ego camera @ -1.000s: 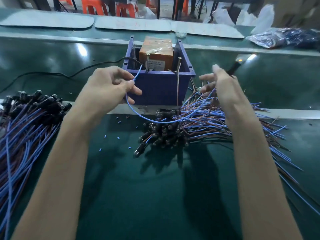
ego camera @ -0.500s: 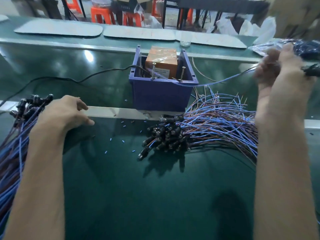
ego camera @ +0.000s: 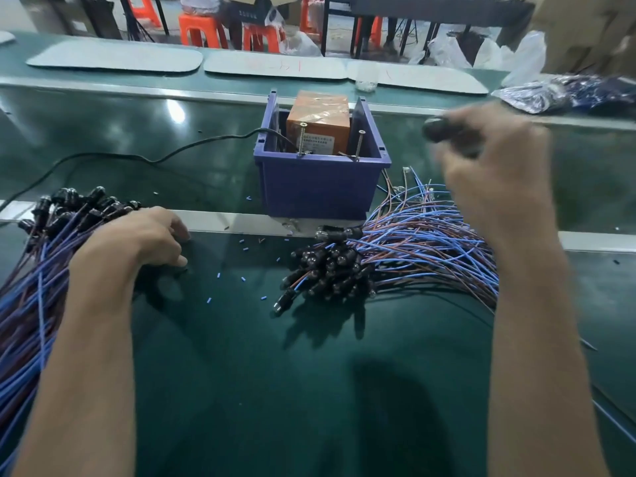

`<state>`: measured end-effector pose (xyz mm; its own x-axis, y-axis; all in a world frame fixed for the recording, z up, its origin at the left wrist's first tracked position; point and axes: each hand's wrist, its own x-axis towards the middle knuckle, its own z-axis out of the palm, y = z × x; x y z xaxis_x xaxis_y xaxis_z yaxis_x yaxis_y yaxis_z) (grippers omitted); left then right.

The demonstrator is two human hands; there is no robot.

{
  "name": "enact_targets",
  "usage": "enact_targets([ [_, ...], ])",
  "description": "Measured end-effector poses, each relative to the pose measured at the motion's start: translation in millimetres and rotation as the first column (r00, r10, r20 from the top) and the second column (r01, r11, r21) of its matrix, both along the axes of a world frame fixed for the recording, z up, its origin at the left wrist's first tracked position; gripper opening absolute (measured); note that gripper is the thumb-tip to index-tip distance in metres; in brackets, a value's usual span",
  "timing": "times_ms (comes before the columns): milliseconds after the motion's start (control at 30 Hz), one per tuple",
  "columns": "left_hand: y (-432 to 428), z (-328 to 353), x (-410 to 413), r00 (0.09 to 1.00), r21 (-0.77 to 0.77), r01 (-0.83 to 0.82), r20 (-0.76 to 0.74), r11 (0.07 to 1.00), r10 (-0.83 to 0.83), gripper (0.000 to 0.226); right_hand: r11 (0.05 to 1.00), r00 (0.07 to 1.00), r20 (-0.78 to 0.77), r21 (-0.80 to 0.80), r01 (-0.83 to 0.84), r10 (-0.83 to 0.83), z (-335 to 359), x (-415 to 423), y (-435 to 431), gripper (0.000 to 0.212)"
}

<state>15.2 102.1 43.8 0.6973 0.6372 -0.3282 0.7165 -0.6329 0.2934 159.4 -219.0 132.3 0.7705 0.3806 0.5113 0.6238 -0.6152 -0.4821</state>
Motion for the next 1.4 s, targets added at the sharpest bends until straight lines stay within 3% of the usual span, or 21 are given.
enact_targets([
  [33, 0, 0, 0, 1.000, -0.015, 0.012, -0.011, 1.000, -0.012, 0.048, 0.995, 0.997, -0.079, -0.099, -0.026, 0.018, -3, -15, 12, 0.022],
  [100, 1, 1, -1, 0.999, -0.029, 0.029, -0.025, 0.999, -0.030, 0.053, 0.905, 0.922, -0.381, -0.369, -0.214, 0.062, -22, -19, 20, 0.021],
  [167, 1, 1, -2, 0.999, -0.016, 0.037, -0.031, 0.999, -0.037, 0.053, 0.795, 0.859, -0.510, -0.505, -0.337, 0.040, -29, -16, 24, 0.028],
  [200, 2, 1, -2, 0.999, -0.015, 0.033, -0.025, 0.999, -0.033, 0.051, 0.784, 0.843, -0.537, -0.512, -0.351, 0.027, -32, -13, 25, 0.031],
  [333, 6, 6, 1, 0.990, 0.001, -0.062, 0.126, 0.998, 0.062, 0.036, 0.806, 0.833, -0.549, -0.460, -0.373, 0.072, -40, -9, 24, 0.032],
  [433, 9, 13, 3, 0.947, 0.159, -0.216, 0.275, 0.963, 0.167, 0.039, 0.816, 0.817, -0.571, -0.434, -0.382, 0.078, -40, -7, 21, 0.031],
  [533, 8, 10, 2, 0.960, 0.265, -0.249, 0.193, 0.932, 0.201, 0.053, 0.815, 0.813, -0.574, -0.424, -0.395, 0.095, -43, -6, 20, 0.027],
  [700, -1, -5, 0, 0.963, 0.084, -0.244, 0.138, 0.966, 0.231, 0.037, 0.825, 0.808, -0.578, -0.399, -0.400, 0.112, -45, -4, 20, 0.028],
  [933, -10, 8, 4, 0.962, 0.042, -0.179, 0.217, 0.983, 0.166, 0.016, 0.821, 0.808, -0.577, -0.399, -0.408, 0.121, -43, -3, 19, 0.028],
  [1033, -16, 16, 5, 0.959, 0.042, -0.165, 0.241, 0.985, 0.151, 0.022, 0.825, 0.808, -0.575, -0.392, -0.407, 0.125, -43, -3, 20, 0.026],
  [1233, -24, 21, 9, 0.967, 0.027, -0.113, 0.233, 0.993, 0.103, 0.012, 0.833, 0.813, -0.566, -0.380, -0.401, 0.134, -44, -2, 19, 0.024],
  [1400, -30, 23, 12, 0.964, 0.016, -0.108, 0.246, 0.994, 0.101, 0.021, 0.827, 0.808, -0.573, -0.384, -0.410, 0.135, -42, -4, 20, 0.023],
])
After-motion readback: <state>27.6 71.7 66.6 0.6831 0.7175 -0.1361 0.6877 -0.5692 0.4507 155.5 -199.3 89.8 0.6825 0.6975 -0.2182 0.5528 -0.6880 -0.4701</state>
